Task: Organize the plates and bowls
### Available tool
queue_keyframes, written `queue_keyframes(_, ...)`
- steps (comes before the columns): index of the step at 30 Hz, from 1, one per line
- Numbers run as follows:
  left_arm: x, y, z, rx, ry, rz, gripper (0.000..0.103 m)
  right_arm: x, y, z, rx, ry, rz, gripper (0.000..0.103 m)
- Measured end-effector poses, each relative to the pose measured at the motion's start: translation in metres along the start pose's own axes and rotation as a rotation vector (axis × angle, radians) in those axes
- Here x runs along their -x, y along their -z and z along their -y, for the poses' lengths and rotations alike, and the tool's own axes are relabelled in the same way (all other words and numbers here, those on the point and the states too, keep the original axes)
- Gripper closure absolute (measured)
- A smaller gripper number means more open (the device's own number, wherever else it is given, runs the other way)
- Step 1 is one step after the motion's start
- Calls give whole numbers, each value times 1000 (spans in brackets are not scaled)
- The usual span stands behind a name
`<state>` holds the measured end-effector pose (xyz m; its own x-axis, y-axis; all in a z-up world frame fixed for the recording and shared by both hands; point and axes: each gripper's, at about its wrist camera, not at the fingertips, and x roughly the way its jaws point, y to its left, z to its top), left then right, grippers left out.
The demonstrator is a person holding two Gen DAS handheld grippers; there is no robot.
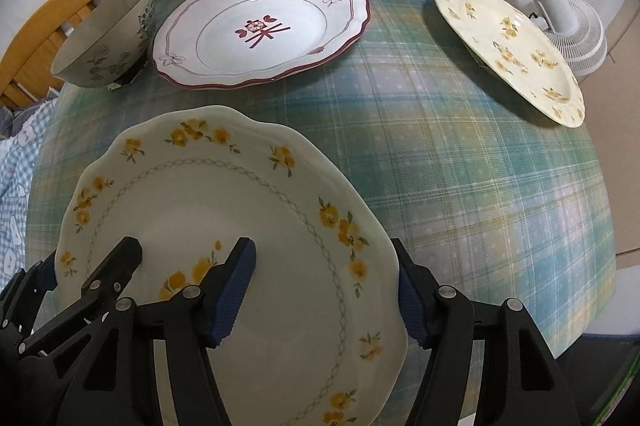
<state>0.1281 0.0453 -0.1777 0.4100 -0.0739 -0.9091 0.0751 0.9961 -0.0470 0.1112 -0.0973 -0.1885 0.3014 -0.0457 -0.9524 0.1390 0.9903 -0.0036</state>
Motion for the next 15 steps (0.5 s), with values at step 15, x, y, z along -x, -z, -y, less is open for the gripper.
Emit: queue_keyframes(15, 5, -9, 63, -49, -4, -20, 37, 5, -16, 74, -62, -4, -28, 34)
